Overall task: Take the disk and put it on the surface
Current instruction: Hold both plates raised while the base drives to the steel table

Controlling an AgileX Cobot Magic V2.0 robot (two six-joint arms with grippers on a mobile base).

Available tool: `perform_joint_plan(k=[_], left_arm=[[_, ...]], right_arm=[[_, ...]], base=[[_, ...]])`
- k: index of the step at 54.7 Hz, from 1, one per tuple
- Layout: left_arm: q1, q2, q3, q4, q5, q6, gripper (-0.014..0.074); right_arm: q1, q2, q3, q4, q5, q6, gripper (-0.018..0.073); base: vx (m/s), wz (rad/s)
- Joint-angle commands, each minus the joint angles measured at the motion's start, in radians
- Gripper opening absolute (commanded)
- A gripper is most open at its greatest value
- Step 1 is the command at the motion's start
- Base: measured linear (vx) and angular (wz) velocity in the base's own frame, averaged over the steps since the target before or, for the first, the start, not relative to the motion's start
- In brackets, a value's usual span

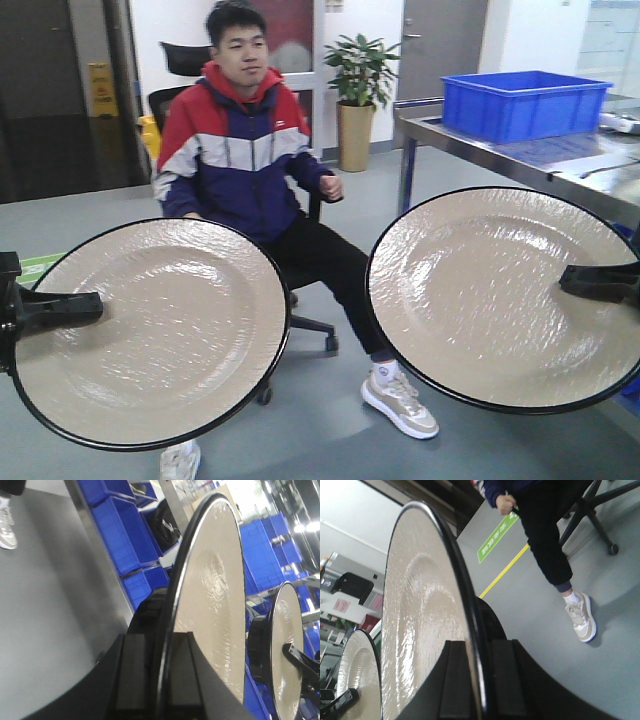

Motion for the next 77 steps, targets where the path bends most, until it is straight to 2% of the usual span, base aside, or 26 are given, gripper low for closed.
perform_joint_plan(k=[1, 35, 77], left_arm=[[-0.005, -0.039, -0.033, -0.14, 0.045, -0.015, -0.0001], [-0.005, -0.039, -0.033, -0.14, 0.045, -0.015, -0.0001], [-0.005, -0.039, -0.033, -0.14, 0.045, -0.015, -0.0001]], right_arm=[[-0.007, -0.033, -0.036, 0.118, 0.006, -0.001, -0.0009], [-0.007, -0.033, -0.036, 0.118, 0.009, -0.001, -0.0009], [-0.007, -0.033, -0.036, 0.118, 0.008, -0.001, -0.0009]], base=[[0.23, -0.35], [0.32, -0.12], [0.47, -0.23]])
